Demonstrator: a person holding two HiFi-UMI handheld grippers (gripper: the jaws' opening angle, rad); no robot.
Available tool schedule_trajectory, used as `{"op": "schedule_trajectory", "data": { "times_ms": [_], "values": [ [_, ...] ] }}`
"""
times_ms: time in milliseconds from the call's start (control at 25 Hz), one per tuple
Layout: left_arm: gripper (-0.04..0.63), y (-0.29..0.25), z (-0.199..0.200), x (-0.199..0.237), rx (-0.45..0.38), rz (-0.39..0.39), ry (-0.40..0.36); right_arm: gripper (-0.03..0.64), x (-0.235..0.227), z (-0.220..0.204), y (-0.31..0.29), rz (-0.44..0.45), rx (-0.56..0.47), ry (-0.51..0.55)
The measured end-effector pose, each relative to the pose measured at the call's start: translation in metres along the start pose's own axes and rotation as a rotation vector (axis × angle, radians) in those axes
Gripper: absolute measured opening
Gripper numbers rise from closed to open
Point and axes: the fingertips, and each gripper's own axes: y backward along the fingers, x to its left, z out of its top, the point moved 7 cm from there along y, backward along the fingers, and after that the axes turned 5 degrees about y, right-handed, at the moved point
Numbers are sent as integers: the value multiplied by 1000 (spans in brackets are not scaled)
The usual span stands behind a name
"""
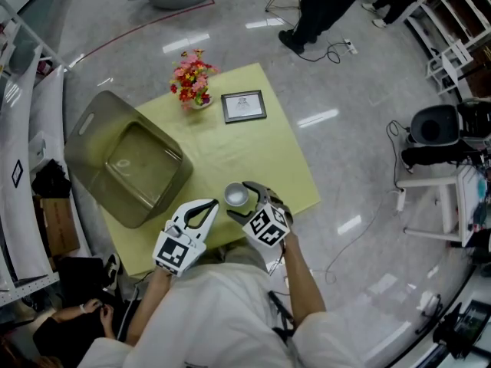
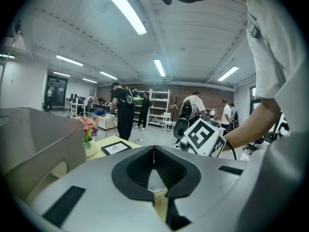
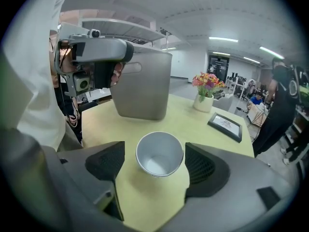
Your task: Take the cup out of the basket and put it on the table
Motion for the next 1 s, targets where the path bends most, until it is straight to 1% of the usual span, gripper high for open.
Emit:
{"op": "schedule_trajectory", "data": {
  "times_ms": [160,240,400,480,520,560,600,680,760,800,880,1000],
  "values": [
    [9,-1,1,-2,-6,-7,-1,374,-1,-4,10,-31,-11,-23],
    [9,-1,2,-2,-10,-11,-4,373,0,-1,20,-58,-38,-34],
    [9,3,6,-2,-25,-16,-12,371,6,23,55,-98,-167,-69],
    [9,5,8,-4,-30,-20,-18,362,10,39,76,-121,-237,-62],
    [9,5,10,-5,-34,-23,-20,341,12,45,86,-138,-262,-48],
    [9,5,11,-6,-40,-26,-20,301,14,51,96,-161,-283,-31],
    [9,6,13,-6,-48,-29,-18,241,17,57,106,-185,-302,-15],
    [9,8,19,-7,-67,-34,-13,162,22,68,123,-230,-336,2],
    [9,10,25,-8,-83,-45,-17,64,26,76,137,-265,-382,-9],
    [9,10,28,-10,-92,-53,-23,42,28,78,143,-275,-404,-21],
    [9,13,33,-14,-109,-67,-23,16,32,80,150,-284,-427,-44],
    [9,15,39,-20,-121,-78,-6,9,36,83,156,-305,-489,-70]
  ]
}}
